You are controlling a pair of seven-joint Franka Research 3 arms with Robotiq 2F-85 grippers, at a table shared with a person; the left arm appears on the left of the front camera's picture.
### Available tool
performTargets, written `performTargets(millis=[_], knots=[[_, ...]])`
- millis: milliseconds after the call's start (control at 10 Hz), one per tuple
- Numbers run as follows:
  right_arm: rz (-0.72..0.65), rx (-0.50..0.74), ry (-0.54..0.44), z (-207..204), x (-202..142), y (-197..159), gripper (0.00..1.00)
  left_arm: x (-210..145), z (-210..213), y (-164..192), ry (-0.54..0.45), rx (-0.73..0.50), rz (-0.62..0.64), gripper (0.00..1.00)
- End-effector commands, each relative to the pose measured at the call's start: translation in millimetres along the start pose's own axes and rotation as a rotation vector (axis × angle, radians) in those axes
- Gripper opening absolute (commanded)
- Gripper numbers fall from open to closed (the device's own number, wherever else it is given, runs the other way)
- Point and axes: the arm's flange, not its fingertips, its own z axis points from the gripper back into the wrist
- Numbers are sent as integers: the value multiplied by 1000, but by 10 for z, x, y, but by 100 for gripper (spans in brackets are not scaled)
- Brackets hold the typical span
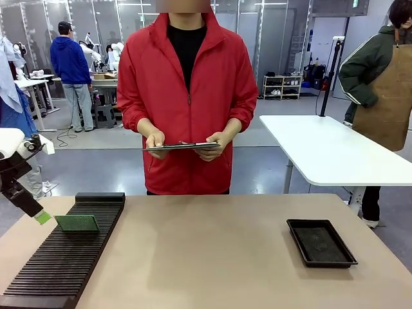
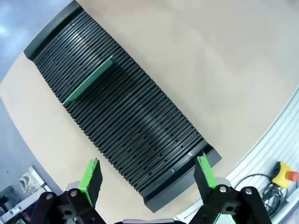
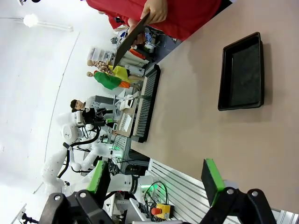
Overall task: Inspect the PCB.
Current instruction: Pick up the Blank PCB and present it to the human.
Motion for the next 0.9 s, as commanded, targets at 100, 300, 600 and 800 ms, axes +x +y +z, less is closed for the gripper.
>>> performTargets(millis=[100,300,600,800], knots=[[15,9,-2,18,-6,0,100,19,-17,44,-9,29,-109,100],[15,9,-2,18,-6,0,100,184,-169,265,65,23,-298,100],[15,9,-2,18,-6,0,100,310,-516,700,90,91,-539,100],[15,9,-2,18,-6,0,100,387,-716,894,135,112,-614,100]])
